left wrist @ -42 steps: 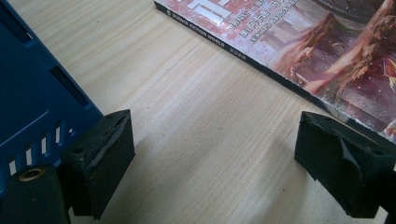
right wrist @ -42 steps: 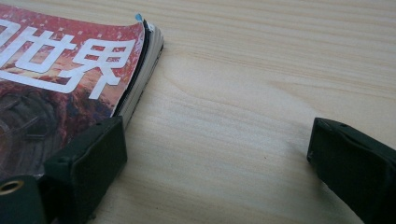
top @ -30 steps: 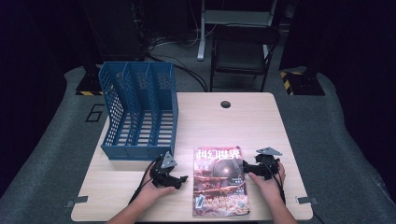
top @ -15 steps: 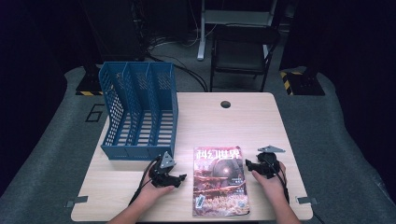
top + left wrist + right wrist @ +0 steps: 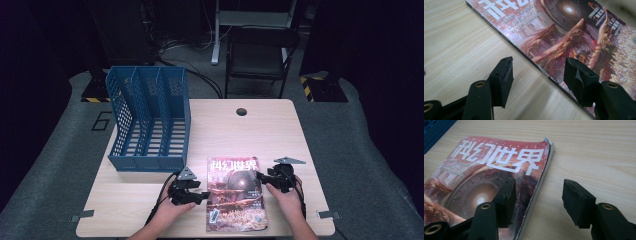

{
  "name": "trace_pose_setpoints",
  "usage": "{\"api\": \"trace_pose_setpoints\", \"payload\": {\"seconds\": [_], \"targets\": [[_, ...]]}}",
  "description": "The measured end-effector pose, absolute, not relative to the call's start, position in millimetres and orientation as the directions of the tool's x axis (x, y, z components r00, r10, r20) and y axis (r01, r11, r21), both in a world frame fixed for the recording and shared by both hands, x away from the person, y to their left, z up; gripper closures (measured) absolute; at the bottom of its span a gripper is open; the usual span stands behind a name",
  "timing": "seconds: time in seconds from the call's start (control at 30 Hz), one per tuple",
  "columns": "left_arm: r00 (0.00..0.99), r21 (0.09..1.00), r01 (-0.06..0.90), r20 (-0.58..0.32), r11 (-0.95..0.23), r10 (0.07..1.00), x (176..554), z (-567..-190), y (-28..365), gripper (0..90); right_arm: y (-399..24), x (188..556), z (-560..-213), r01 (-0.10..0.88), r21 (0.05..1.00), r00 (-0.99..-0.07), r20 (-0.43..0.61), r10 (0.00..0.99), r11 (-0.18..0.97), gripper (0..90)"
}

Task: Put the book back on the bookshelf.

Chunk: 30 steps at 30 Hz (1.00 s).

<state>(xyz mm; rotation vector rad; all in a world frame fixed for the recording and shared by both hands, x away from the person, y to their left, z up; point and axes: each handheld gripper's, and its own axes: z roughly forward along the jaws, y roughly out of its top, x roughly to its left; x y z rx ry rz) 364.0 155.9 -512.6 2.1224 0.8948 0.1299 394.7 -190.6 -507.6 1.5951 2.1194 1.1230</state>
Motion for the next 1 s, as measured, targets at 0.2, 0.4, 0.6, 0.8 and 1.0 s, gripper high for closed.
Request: {"api": "trace_pose_setpoints", "payload": {"seconds": [0.2, 0.4, 0.6, 0.8, 1.0], "targets": [[0.739, 0.713, 0.56, -0.199, -0.423, 0.643, 361.7, -513.1, 151.2, 40.3, -183.2, 393.8, -509.4, 0.704, 0.703, -0.377, 0.247, 0.893, 0.103, 44.4], [0.756, 0.713, 0.54, -0.178, -0.446, 0.63, 355.8, -517.4, 140.6, 35.7, -178.1, 393.7, -513.2, 0.708, 0.699, -0.384, 0.262, 0.885, 0.1, 43.8], [0.775, 0.722, 0.515, -0.161, -0.463, 0.612, 351.8, -519.7, 134.7, 34.8, -170.2, 394.0, -516.7, 0.709, 0.692, -0.411, 0.247, 0.877, 0.138, 42.4], [0.79, 0.727, 0.489, -0.134, -0.483, 0.599, 348.6, -522.1, 127.3, 32.7, -171.6, 393.0, -516.9, 0.716, 0.687, -0.4, 0.26, 0.879, 0.123, 42.2], [0.782, 0.733, 0.484, -0.118, -0.477, 0.612, 342.5, -524.0, 121.4, 29.0, -170.1, 390.8, -516.7, 0.719, 0.685, -0.397, 0.26, 0.88, 0.122, 40.6]]}}
